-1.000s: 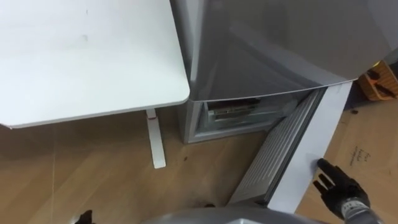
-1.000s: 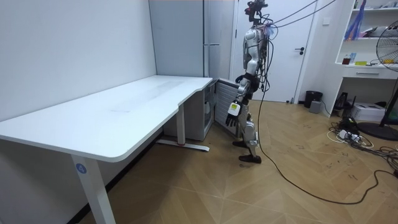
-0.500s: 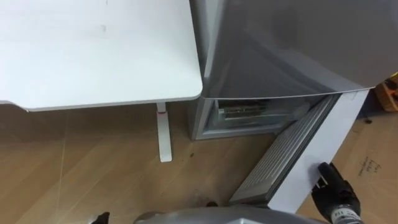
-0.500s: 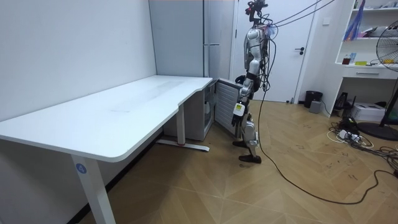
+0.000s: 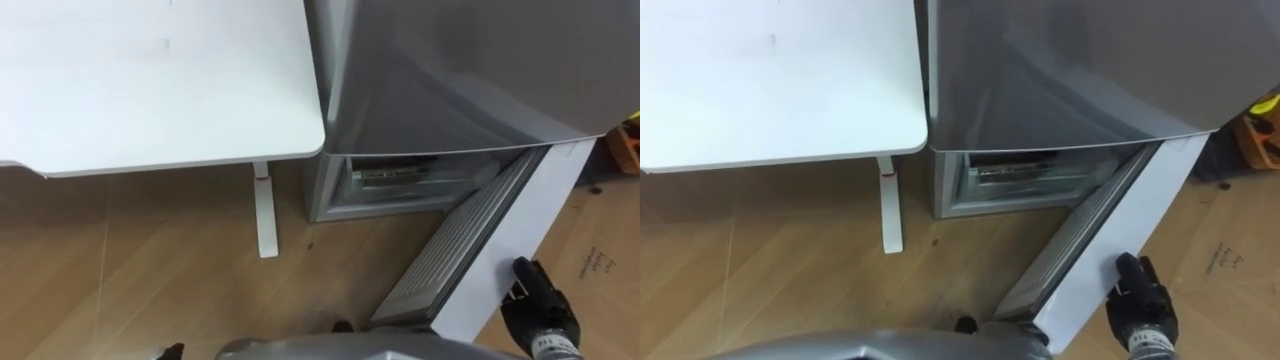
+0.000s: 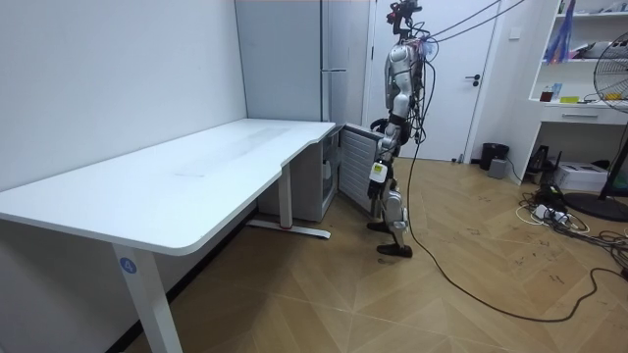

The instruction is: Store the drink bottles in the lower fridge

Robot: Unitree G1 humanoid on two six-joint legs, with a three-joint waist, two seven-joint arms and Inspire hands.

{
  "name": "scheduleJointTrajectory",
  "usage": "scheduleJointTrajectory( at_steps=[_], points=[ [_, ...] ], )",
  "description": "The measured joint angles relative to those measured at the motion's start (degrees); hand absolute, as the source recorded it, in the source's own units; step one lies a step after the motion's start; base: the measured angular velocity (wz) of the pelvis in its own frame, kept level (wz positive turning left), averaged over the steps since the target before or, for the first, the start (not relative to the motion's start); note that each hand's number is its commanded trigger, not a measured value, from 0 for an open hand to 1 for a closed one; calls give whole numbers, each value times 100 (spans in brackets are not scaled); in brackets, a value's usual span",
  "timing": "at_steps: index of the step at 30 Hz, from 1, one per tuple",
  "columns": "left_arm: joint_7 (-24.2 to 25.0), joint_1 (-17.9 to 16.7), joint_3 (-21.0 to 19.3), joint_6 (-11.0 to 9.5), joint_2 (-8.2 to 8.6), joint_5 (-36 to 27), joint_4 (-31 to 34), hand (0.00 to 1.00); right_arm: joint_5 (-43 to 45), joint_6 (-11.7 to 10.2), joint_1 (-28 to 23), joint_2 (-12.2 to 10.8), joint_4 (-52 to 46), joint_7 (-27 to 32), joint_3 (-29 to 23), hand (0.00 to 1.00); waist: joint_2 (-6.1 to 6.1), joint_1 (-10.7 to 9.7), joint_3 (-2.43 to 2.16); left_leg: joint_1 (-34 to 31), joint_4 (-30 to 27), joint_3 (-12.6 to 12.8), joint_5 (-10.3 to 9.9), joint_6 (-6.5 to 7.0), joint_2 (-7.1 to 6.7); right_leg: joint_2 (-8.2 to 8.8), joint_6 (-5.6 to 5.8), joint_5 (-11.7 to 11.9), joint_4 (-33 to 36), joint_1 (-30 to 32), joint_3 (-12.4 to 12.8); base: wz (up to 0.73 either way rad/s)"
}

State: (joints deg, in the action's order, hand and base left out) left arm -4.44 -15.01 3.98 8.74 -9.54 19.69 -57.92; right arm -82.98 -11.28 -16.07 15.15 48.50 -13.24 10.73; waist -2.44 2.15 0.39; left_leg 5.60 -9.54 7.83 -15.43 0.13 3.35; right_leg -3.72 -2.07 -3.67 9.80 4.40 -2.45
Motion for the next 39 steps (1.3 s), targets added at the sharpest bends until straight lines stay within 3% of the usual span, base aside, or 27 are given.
scheduleJointTrajectory(
  at_steps=[11, 18, 26, 28, 30, 31, 32, 33, 34, 35, 36, 39],
  points=[
    [30, 63, 316, -4, -8, 68, 12, 0, -11, -245, -21, 39, -346, 256, 231, 0, 73, 6, 53, 1, -7, 2, -1, 0, -9, -33, -13, 8, 79, 87, 114, -6],
    [137, 61, 434, -79, -30, 109, 137, 0, -30, -435, -21, 40, -555, 259, 307, 0, 180, -34, 12, -119, -54, 97, 1, 3, -29, -41, -23, 58, 188, 293, 231, -11],
    [97, 240, 521, -194, -114, 51, -10, 0, -236, -312, 5, 37, -856, 215, 382, 0, 88, -32, -21, -264, -235, 169, 42, 71, -178, 64, -1, 16, 580, 621, 366, -10],
    [90, 313, 519, -200, -131, 35, -68, 0, -225, -234, 54, -55, -981, 214, 387, 0, -21, -34, -29, -364, -243, 214, 86, 118, -231, 86, 38, 120, 562, 707, 441, -14],
    [83, 329, 518, -224, -130, 43, -124, 0, -220, -124, 149, -79, -991, 210, 388, 0, -43, -27, -50, -467, -257, 409, 112, 157, -188, 55, 102, 331, 325, 695, 526, -23],
    [78, 366, 504, -206, -145, 73, -197, 0, -219, -92, 163, -86, -998, 178, 389, 0, -55, -20, -38, -492, -248, 686, 131, 166, -45, 109, 60, 175, 735, 756, 243, -17],
    [77, 353, 504, -180, -146, 75, -205, 0, -220, -72, 141, -95, -998, 167, 386, 0, -53, -16, -49, -478, -253, 795, 138, 152, 1, 198, 32, -104, 1125, 731, -11, 0],
    [82, 311, 518, -146, -151, 68, -155, 0, -220, -37, 143, -90, -998, 156, 387, 0, -61, 14, -53, -446, -228, 931, 159, 128, 36, 367, 98, -576, 1657, 510, -449, -16],
    [116, 294, 525, -88, -152, 11, -106, 0, -220, 12, 157, -85, -1001, 105, 395, 0, -103, 128, -52, -434, -252, 998, 161, 123, -14, 545, 246, -865, 1739, 258, -554, -27],
    [134, 280, 525, -42, -162, -4, -93, 0, -220, 20, 166, -78, -1001, 50, 403, 0, -144, 162, -34, -451, -327, 1029, 142, 114, -41, 567, 295, -929, 1616, 194, -507, -42],
    [178, 258, 524, 41, -161, 0, -93, 0, -224, 20, 169, -68, -1006, -38, 434, 0, -196, 194, -37, -488, -434, 996, 114, 91, -87, 564, 253, -972, 1408, 136, -508, -45],
    [290, 268, 524, 94, -149, 34, -112, 0, -121, 20, 185, -71, -1062, -142, 539, 0, -137, 237, -34, -531, -445, 924, 113, 89, -103, 519, 215, -948, 982, -27, -601, -23]
  ],
)
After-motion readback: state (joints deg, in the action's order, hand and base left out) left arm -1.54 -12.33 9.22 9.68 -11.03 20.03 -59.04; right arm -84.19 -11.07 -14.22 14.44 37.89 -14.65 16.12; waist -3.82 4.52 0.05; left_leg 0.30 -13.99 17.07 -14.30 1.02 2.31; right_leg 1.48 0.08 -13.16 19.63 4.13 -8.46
